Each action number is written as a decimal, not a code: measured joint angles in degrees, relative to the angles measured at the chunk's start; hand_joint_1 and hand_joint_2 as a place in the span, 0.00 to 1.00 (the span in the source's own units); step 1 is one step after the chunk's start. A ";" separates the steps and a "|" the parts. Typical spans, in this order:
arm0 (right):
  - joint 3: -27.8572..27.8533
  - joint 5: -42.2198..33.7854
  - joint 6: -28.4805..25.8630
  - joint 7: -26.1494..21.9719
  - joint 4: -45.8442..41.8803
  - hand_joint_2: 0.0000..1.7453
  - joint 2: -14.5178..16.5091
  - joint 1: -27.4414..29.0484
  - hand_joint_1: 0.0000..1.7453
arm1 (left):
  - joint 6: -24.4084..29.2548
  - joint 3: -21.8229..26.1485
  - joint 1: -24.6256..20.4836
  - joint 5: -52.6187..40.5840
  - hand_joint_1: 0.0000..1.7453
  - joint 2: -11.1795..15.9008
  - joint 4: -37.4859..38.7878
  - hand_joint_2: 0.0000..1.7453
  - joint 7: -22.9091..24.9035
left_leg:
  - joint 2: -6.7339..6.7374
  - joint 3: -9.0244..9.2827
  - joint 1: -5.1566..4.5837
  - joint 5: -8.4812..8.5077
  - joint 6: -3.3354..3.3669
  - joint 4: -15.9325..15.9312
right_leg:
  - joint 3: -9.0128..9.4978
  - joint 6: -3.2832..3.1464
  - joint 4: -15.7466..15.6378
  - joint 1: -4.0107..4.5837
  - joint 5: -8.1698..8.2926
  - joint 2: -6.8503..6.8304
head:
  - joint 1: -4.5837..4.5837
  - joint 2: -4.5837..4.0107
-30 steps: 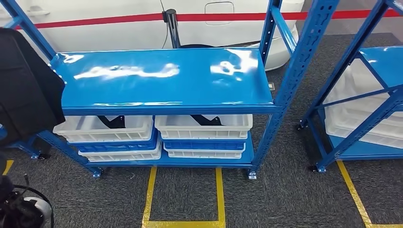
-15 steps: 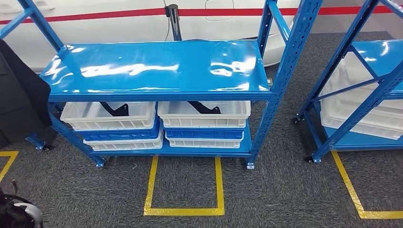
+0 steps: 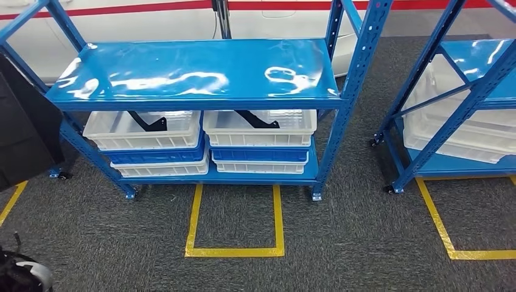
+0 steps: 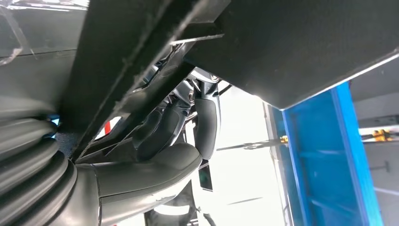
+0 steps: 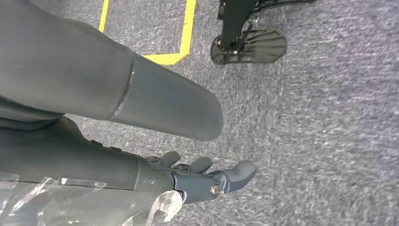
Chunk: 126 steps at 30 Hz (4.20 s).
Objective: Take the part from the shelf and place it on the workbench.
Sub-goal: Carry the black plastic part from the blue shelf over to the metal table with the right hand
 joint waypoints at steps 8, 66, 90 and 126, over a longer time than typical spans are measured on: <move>-0.02 -0.18 0.00 -0.20 0.03 0.00 0.07 0.01 0.00 | 0.00 0.41 0.64 0.19 1.00 0.02 -0.04 1.00 0.37 | -0.19 -1.66 1.30 -9.95 -2.20 15.58 | -4.75 -0.76 -0.04 -0.51 4.18 -0.53 | -0.34 0.00; 0.03 1.60 0.52 -0.63 0.01 0.00 0.97 0.46 0.00 | 0.06 5.87 4.85 -5.58 1.00 -3.88 0.38 1.00 1.98 | -1.82 -3.67 0.73 -10.40 -2.20 14.65 | -2.97 -0.82 0.41 -0.56 2.45 -1.54 | -0.80 0.00; 0.30 2.89 0.60 -0.07 0.01 0.00 1.42 0.58 0.00 | 0.04 6.87 9.06 -6.63 1.00 -5.75 0.93 1.00 1.54 | -8.73 3.28 0.65 -3.42 -0.44 0.24 | -3.09 1.13 1.49 -0.90 1.51 3.84 | -0.39 0.00; 0.45 2.20 0.61 -1.33 -0.02 0.00 -1.32 0.07 0.00 | 0.07 11.22 9.05 -5.64 1.00 -7.63 2.14 1.00 3.33 | -3.57 -1.15 0.45 -7.44 -1.41 8.24 | -2.38 -0.80 0.20 -0.36 1.93 0.19 | -0.72 0.00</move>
